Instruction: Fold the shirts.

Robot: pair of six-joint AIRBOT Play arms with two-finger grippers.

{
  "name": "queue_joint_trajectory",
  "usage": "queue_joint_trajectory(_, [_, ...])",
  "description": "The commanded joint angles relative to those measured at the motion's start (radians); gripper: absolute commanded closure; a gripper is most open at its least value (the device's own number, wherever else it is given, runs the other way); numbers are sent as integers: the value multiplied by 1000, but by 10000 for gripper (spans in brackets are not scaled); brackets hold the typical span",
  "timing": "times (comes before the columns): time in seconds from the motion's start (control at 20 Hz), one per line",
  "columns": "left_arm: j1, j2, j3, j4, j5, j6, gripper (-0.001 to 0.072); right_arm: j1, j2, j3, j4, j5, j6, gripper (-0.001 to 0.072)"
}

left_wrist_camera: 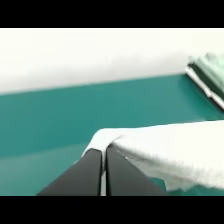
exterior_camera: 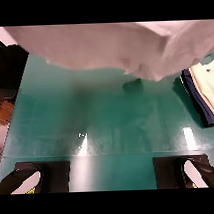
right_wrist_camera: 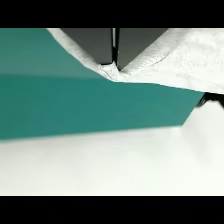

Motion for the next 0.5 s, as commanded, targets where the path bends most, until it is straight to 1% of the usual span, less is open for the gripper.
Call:
queue_joint_trajectory(0.0, [5, 81, 106, -3, 1, 6, 685, -118, 55, 186, -2, 85, -1, 698])
queue_joint_trajectory(0.1, [5, 136, 106, -3, 29, 7, 685, -194, 63, 272, -2, 135, -1, 698])
queue_joint_trajectory(0.2, [5, 171, 109, -3, 25, 24, 685, -263, 38, 363, -1, 212, 3, 699])
queue_joint_trajectory(0.3, [5, 174, 74, 8, -9, 33, 685, -297, -21, 447, 1, 296, 61, 699])
queue_joint_trajectory(0.45, [5, 164, -129, 40, -73, 32, 685, -299, -145, 492, 3, 442, 131, 700])
